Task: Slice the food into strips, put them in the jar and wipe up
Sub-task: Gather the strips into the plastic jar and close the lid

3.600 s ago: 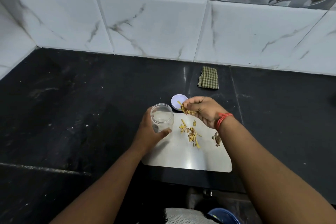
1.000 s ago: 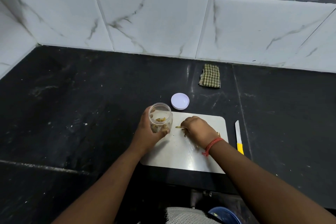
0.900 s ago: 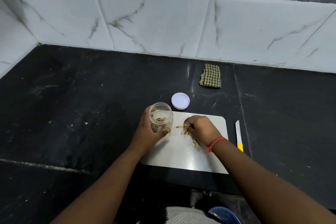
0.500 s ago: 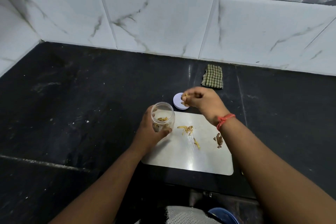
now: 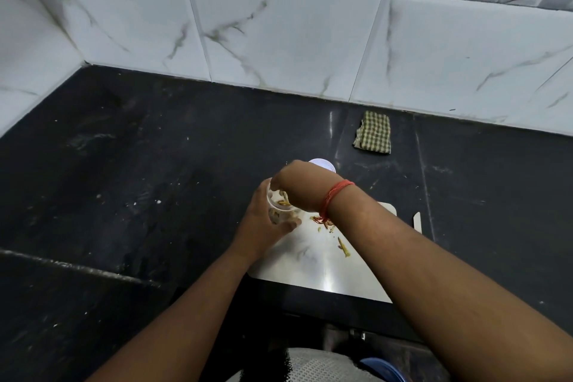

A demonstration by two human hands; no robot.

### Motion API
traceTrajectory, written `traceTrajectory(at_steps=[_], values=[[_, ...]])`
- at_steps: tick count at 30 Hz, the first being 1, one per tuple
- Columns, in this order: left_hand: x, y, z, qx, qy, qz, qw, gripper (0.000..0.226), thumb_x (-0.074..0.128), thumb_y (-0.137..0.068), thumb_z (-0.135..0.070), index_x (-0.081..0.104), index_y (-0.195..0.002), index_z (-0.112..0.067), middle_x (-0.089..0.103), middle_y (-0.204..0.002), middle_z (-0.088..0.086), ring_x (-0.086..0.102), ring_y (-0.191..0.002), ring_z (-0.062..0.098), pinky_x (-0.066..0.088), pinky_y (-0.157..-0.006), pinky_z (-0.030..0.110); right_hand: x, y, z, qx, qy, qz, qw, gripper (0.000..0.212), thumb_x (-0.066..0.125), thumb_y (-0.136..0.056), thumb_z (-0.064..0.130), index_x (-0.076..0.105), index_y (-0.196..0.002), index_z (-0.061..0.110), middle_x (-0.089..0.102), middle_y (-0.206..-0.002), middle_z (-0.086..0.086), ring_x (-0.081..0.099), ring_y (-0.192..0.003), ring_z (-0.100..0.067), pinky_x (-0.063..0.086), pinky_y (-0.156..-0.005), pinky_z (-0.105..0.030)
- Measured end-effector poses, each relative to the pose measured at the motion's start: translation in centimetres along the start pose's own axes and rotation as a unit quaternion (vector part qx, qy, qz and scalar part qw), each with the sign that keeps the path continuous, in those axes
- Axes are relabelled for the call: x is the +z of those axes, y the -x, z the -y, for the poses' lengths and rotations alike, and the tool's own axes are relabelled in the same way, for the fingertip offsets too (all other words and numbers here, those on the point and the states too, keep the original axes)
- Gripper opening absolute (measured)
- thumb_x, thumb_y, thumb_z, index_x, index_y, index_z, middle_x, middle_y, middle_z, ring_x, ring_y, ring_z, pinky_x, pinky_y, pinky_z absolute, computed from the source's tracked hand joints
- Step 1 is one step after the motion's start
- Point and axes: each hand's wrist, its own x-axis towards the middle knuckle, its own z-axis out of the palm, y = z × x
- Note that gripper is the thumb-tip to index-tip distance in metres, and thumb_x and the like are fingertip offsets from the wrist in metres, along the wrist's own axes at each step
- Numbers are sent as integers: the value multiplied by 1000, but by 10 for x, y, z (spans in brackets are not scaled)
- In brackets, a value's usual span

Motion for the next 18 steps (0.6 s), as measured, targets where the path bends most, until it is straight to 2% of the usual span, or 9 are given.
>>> traceTrajectory(at_steps=[1,2,4,5,8,10,12,15,18], values=[[0,0,-1,2,-1,0,1000,105,84,-71,-50,20,-153,-37,40,-152,-8,45,-134,10,47,-106,37,1,-1,1,-2,12,4,1000,38,51,-90,3,65,-123,18,70,-111,-3,66,-100,-25,56,-70,-31],[0,0,-1,5,0,0,1000,104,84,-72,-49,20,-153,-37,40,-151,-8,46,-134,10,48,-105,36,2,-2,1,0,18,10,1000,36,52,-90,4,66,-121,17,70,-110,-4,66,-98,-25,57,-69,-31],[0,0,-2,9,6,3,1000,103,85,-72,-47,21,-152,-39,42,-149,-8,48,-132,10,48,-104,35,0,-2,1,10,22,6,1000,35,52,-90,3,66,-118,18,70,-107,-2,67,-95,-24,44,-49,-23],[0,0,-1,6,9,3,1000,103,86,-72,-46,21,-152,-39,42,-149,-8,48,-132,9,47,-104,35,0,-2,-1,13,16,0,1000,37,53,-89,1,66,-118,20,69,-106,-1,66,-95,-23,35,-45,-21],[1,0,1,0,11,0,1000,106,87,-73,-43,20,-154,-36,38,-153,-7,43,-136,8,44,-108,36,6,-2,-7,18,-33,-23,999,40,55,-88,-2,64,-121,20,68,-111,0,66,-98,-20,37,-51,-19],[1,-1,2,0,12,0,1000,107,87,-72,-43,19,-155,-34,36,-154,-6,41,-138,9,43,-109,36,12,-4,-9,13,-57,-37,998,36,55,-87,-2,67,-114,19,65,-108,2,65,-96,-20,38,-54,-20],[1,-1,2,1,10,0,1000,107,87,-73,-43,19,-155,-34,35,-155,-7,41,-137,8,43,-107,33,16,-3,-11,6,-110,-69,992,29,56,-86,-2,69,-103,17,62,-101,1,62,-93,-20,46,-65,-26],[0,-1,1,8,9,1,1000,103,87,-73,-41,22,-153,-36,40,-150,-9,45,-132,5,44,-105,29,14,8,-18,13,-214,-160,963,17,61,-85,2,71,-92,14,63,-93,0,59,-85,-15,46,-73,-25],[0,0,2,11,9,-5,1000,101,89,-71,-36,26,-150,-35,43,-145,-9,46,-130,5,41,-105,25,18,29,-31,108,-311,-250,910,11,65,-85,7,70,-91,14,64,-91,1,57,-83,-11,45,-77,-24]])
